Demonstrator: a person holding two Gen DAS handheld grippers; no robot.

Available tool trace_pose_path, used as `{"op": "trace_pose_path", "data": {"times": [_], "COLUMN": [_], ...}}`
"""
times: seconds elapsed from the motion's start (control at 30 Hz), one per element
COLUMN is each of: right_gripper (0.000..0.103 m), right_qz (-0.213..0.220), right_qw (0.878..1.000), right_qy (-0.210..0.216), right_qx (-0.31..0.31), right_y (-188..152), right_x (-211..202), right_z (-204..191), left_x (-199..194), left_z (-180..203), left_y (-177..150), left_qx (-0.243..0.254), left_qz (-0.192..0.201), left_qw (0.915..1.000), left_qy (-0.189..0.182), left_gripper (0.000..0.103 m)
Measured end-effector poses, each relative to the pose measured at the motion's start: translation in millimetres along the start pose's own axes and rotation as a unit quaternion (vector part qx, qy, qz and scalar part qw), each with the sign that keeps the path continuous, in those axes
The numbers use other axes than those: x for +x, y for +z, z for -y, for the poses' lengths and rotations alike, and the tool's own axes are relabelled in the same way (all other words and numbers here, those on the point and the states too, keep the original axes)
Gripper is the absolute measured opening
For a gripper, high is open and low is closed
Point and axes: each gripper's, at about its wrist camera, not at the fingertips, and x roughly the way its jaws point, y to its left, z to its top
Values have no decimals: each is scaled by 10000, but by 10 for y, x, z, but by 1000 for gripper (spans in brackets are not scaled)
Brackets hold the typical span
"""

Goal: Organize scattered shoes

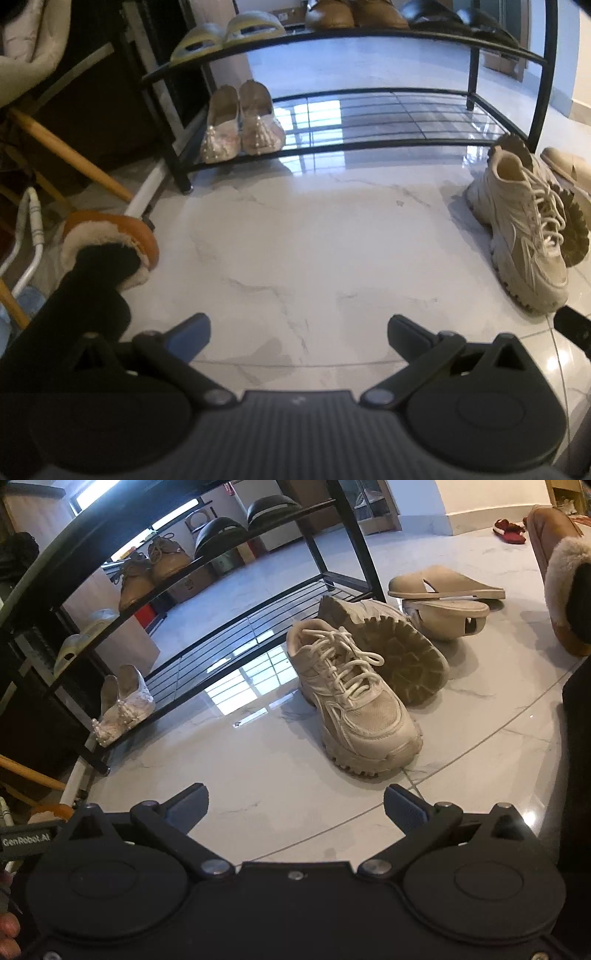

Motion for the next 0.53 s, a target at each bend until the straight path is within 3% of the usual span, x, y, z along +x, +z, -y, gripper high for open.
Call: {"op": "trace_pose_path", "data": {"times": [0.53], "right_gripper": [103], "right_qz": [-238], "right_qw": [9995], "right_qy": [-134], "right_qx": [182], "right_y": [-49], "right_x": [87], "right_z": [74], "left_x": [100], "left_z": [-22], "left_y": [-143], "left_qx": [-185], "left_qz": [-363], "left_qw": [9990], "left_qy": [-177], "left_gripper": [102]}}
